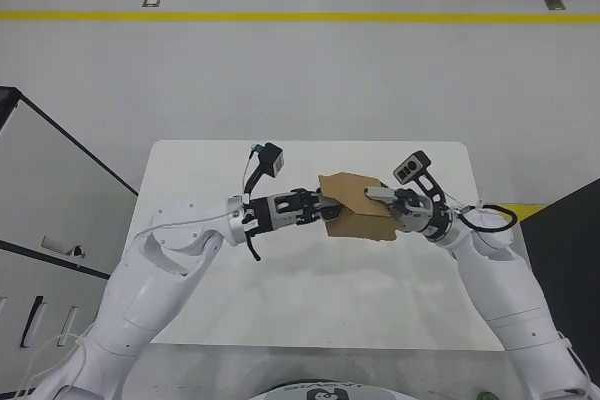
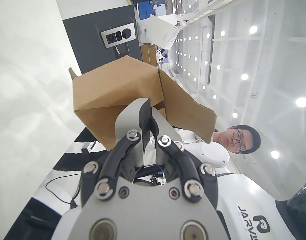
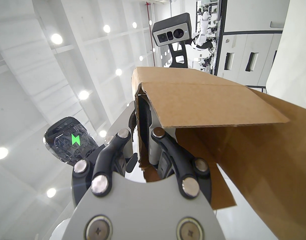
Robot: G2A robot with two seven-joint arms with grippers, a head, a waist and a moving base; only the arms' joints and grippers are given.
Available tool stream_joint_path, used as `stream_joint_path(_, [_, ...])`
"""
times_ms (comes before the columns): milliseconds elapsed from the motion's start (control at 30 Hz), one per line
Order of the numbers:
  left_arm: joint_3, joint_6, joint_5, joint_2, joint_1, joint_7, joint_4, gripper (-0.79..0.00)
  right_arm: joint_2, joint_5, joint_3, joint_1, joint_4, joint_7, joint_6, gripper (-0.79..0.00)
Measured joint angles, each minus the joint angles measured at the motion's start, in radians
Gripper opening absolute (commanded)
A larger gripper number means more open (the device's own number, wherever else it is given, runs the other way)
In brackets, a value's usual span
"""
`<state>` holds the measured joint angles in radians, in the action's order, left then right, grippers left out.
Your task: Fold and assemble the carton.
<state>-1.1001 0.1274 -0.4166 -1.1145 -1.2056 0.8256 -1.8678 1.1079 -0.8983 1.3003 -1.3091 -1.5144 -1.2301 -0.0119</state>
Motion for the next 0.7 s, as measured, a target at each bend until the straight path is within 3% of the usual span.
stream_joint_path(700, [0.002,0.002,-0.002,0.0,-0.006,-0.003,-0.002,-0.785,0.0,-0.008,0.001,-0.006,-0.005,-0.008,0.005,-0.785])
